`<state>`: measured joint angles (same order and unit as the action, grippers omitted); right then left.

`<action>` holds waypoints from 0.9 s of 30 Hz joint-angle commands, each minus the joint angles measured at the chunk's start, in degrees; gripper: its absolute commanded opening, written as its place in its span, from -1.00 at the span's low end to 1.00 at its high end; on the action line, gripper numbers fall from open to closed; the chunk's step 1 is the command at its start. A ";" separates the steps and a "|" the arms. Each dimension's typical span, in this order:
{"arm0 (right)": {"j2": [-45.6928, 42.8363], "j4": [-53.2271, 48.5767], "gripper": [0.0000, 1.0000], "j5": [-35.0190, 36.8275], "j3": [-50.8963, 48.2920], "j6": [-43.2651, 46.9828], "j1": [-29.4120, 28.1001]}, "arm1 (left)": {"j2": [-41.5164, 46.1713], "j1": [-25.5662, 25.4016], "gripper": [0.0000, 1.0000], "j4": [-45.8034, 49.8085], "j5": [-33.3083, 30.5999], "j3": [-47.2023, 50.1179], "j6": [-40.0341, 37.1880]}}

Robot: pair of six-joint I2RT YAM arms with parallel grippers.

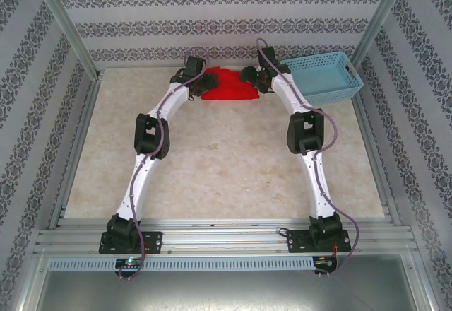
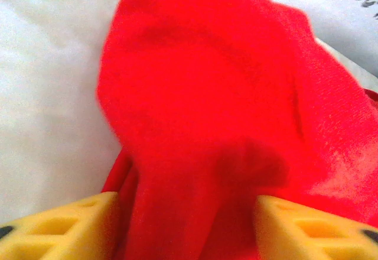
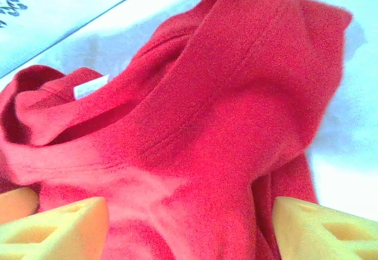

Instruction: Fold the inside-out t-shirt

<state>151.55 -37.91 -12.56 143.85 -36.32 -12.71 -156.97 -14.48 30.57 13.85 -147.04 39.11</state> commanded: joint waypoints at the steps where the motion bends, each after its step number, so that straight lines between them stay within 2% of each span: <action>1: -13.85 -0.02 0.58 2.16 -9.85 3.53 -0.16 | 10.65 1.09 0.47 7.78 -3.48 1.63 -5.12; 4: -27.84 7.60 0.63 3.89 -27.80 5.26 -0.20 | 19.64 1.25 0.78 8.96 -7.55 10.78 -9.87; 7: -40.78 14.56 0.64 5.26 -46.33 7.69 0.12 | 30.85 1.22 1.00 5.39 -12.29 26.67 -13.62; 11: -53.89 22.19 0.64 9.80 -66.62 11.84 0.94 | 47.17 2.32 1.00 -5.57 -18.17 53.21 -15.51; 15: -64.69 33.05 0.81 16.74 -84.87 18.53 1.87 | 61.27 4.52 1.00 -17.26 -26.07 75.54 -15.38; 19: -74.90 46.18 0.96 26.31 -101.29 28.55 1.70 | 72.04 5.22 1.00 -34.35 -33.03 95.26 -22.99; 23: -77.11 57.03 0.96 30.26 -111.28 33.36 3.77 | 74.63 5.25 1.00 -41.56 -38.69 103.45 -28.78; 25: -75.08 61.09 0.96 29.90 -113.70 33.65 4.87 | 72.73 5.44 1.00 -43.86 -37.28 104.46 -30.84; 26: -73.77 64.49 0.96 29.21 -115.37 34.17 5.05 | 72.65 5.54 1.00 -41.51 -35.87 103.33 -30.46; 27: -73.05 67.96 0.96 28.78 -116.45 34.40 5.23 | 72.55 5.45 1.00 -44.21 -34.59 104.09 -31.95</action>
<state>76.77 15.70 13.93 29.98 -5.89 -8.16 -84.42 -9.26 -3.11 -20.01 -42.72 12.97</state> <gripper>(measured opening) 0.979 0.999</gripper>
